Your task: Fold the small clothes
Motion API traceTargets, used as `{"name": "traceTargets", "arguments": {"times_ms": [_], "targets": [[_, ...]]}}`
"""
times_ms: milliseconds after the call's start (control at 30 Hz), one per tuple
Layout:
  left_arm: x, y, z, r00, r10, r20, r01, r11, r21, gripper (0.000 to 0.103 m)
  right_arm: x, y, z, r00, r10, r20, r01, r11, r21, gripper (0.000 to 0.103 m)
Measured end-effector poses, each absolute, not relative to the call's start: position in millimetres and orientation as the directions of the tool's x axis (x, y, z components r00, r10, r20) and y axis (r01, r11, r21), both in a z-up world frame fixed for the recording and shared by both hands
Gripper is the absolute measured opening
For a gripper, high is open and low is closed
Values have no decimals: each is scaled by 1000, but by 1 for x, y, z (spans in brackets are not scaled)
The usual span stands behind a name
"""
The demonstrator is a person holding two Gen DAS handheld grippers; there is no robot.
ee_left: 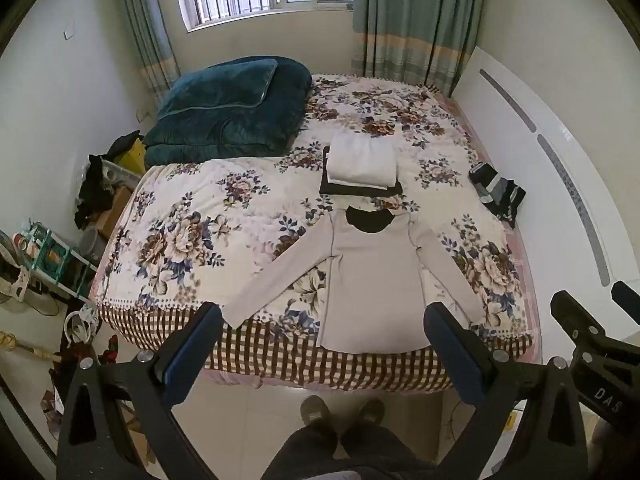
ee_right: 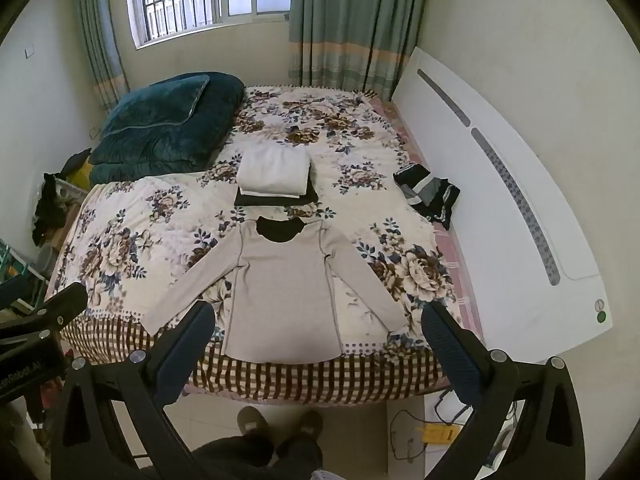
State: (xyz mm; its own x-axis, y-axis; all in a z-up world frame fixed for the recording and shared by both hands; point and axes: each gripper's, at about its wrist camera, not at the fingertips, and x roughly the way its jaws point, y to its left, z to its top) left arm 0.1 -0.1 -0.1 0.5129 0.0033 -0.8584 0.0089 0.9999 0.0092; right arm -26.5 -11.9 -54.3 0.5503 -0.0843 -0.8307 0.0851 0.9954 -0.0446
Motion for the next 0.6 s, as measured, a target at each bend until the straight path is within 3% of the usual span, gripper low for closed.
{"name": "traceTargets", "arguments": {"times_ms": [600], "targets": [[1,-8,2,527,0,-850,16,1000,10,103,-36,-16,-48,566,-80,-821,80,996,-42,103]]}}
